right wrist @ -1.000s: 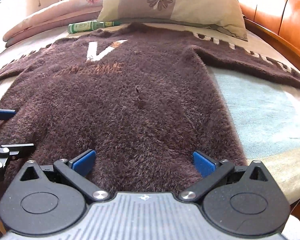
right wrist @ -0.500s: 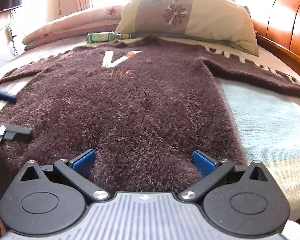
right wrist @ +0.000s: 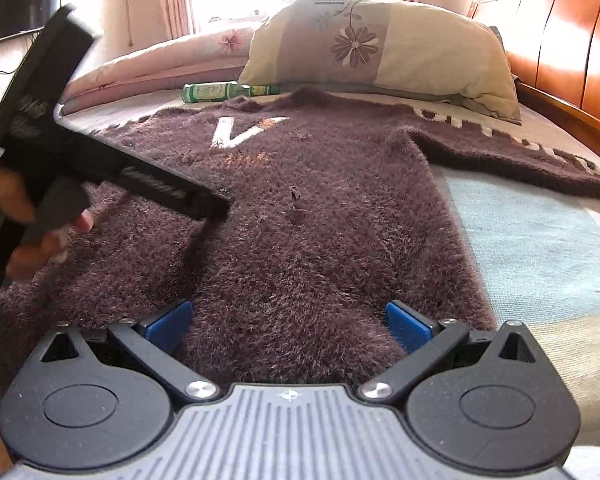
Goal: Fold clothes
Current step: 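Lift both grippers up away from the flattened brown sweater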
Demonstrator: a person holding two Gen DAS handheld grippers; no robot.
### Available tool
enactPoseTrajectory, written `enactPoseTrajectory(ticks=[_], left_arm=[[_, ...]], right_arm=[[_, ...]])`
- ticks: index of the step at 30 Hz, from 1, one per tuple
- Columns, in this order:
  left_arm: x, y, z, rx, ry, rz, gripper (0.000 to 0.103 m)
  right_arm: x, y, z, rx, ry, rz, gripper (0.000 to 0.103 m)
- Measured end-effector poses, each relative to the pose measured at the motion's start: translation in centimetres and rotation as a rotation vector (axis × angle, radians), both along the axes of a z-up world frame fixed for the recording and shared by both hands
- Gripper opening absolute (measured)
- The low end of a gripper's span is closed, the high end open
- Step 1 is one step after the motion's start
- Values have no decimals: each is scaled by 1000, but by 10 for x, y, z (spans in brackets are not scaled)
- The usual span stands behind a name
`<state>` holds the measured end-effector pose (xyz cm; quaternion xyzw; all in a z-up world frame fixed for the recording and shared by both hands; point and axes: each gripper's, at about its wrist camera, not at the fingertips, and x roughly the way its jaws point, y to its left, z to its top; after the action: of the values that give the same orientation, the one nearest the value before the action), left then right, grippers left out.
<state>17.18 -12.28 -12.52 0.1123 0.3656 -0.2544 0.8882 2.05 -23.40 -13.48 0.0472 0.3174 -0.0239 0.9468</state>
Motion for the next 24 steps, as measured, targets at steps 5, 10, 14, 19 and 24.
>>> enactPoseTrajectory(ticks=[5, 10, 14, 19, 24], left_arm=[[-34, 39, 0, -35, -2, -26, 102], [-26, 61, 26, 18, -70, -45, 102], [21, 70, 45, -7, -68, -26, 102], [80, 69, 35, -66, -2, 50, 102], [80, 93, 4, -138, 71, 110, 102]], right_arm=[[2, 2, -1, -12, -14, -17, 103], [4, 5, -1, -24, -29, -34, 103], [5, 7, -2, -33, -41, -48, 103], [9, 9, -1, -37, -48, -74, 103], [12, 9, -1, -39, -47, -89, 103]])
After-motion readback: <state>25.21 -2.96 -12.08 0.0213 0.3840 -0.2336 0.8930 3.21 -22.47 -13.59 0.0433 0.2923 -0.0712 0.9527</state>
